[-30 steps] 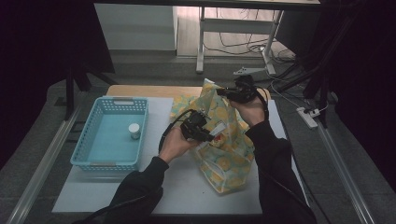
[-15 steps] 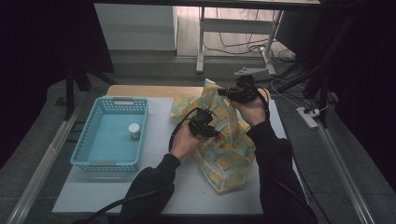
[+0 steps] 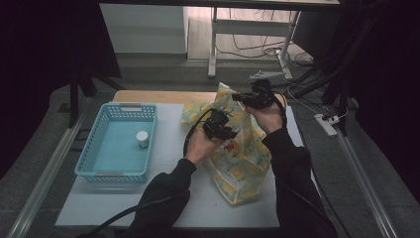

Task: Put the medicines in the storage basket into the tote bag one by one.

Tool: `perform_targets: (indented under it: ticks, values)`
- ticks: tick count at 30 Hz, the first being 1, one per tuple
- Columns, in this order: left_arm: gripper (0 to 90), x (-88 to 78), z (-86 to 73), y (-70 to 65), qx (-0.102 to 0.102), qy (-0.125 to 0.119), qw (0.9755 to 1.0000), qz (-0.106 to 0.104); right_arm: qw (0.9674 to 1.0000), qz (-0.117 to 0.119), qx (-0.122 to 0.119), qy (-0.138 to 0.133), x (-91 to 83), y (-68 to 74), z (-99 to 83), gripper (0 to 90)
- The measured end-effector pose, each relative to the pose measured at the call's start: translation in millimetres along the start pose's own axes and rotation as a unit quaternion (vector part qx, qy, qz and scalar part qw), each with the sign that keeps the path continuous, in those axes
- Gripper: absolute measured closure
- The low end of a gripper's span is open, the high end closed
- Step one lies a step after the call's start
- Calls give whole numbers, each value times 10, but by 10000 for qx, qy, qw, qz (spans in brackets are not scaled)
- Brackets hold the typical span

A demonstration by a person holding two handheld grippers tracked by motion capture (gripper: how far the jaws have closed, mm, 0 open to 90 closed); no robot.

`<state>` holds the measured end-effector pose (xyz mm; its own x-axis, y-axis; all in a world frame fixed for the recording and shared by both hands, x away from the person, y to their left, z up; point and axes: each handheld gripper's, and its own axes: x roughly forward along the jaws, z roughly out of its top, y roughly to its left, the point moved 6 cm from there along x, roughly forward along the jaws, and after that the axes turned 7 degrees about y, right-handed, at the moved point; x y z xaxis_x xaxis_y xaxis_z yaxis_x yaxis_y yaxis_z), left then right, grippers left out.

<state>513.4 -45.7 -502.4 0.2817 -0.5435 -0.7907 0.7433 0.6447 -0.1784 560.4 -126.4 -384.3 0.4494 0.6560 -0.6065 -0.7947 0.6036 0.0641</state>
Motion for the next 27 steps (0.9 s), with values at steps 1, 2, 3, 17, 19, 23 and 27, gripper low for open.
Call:
perform_targets:
  ticks: [1,2,3,17,19,23,27]
  values:
    - [691,0,7,-7,5,-19,10000,-28,10000,-6,10,5,-4,-3,-1,900]
    - [691,-3,17,-17,44,-69,10000,-53,10000,-10,11,8,-7,-5,-2,900]
    - [691,-6,26,-27,89,-104,9999,-39,10000,-10,15,9,-11,-7,-3,900]
    - [691,99,-57,181,94,14,9992,394,10000,34,5,32,18,11,-25,900]
    - [690,103,-77,217,120,122,9985,519,10000,35,-2,38,26,16,-25,900]
    - [689,108,-135,304,-25,340,9970,688,10000,37,8,40,32,19,-25,900]
    - [680,129,-169,345,-44,448,9965,704,10000,24,4,73,53,16,-38,900]
